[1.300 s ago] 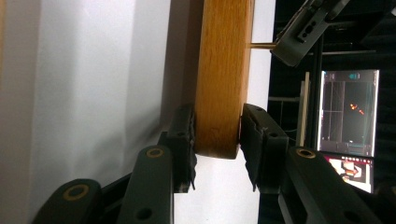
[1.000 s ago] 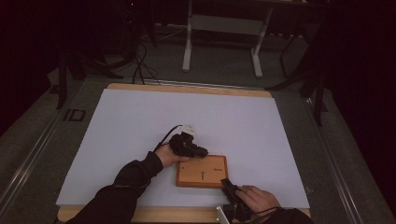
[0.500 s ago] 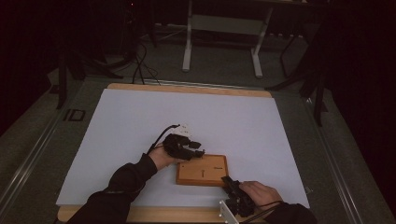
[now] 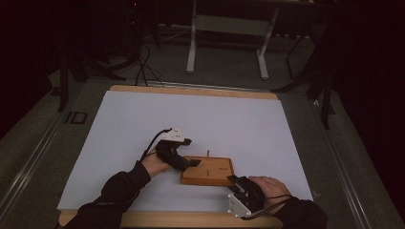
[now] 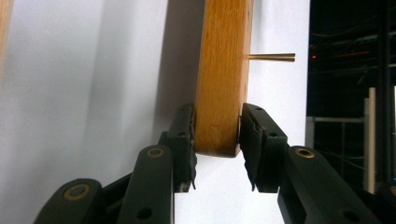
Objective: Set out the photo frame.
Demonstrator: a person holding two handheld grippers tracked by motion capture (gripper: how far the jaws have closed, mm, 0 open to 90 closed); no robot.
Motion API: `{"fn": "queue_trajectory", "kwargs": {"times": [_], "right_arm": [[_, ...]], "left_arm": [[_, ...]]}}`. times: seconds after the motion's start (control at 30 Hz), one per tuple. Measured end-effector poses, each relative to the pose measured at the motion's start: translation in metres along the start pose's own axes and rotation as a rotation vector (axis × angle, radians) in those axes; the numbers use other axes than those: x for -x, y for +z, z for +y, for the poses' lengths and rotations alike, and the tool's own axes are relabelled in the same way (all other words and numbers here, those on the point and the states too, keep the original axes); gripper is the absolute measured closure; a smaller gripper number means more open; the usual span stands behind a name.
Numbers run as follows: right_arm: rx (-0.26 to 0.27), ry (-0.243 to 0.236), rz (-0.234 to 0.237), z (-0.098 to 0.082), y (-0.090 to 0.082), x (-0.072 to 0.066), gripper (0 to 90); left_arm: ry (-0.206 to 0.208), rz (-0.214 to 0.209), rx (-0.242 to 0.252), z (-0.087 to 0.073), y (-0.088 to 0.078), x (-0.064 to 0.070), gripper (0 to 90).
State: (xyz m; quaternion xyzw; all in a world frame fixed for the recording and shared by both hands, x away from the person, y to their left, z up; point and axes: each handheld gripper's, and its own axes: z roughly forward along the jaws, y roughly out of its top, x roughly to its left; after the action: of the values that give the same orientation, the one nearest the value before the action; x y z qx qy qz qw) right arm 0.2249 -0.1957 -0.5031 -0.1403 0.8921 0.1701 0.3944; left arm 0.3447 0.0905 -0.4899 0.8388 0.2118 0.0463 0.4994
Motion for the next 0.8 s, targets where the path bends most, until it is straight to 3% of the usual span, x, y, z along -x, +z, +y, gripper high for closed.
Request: {"fn": "queue_trajectory", "kwargs": {"times": [0.1,0.23,0.37,0.6,0.8], "right_arm": [[0.004,0.004,0.018,-0.001,-0.001,0.007,66.9],[0.007,0.014,0.043,-0.001,-0.002,0.016,67.5],[0.013,0.036,0.068,-0.002,-0.002,0.024,67.7],[0.021,0.047,0.090,-0.004,-0.003,0.037,68.7],[0.035,0.085,0.131,-0.008,-0.002,0.055,69.5]], "left_arm": [[0.024,0.018,0.023,0.000,-0.009,0.002,8.8],[0.020,0.035,0.041,-0.001,-0.024,0.005,8.8],[0.029,0.080,0.061,-0.005,-0.040,0.008,7.3],[0.015,0.117,0.060,-0.018,-0.072,0.014,7.3],[-0.006,0.158,0.058,-0.034,-0.092,0.021,5.7]]}}
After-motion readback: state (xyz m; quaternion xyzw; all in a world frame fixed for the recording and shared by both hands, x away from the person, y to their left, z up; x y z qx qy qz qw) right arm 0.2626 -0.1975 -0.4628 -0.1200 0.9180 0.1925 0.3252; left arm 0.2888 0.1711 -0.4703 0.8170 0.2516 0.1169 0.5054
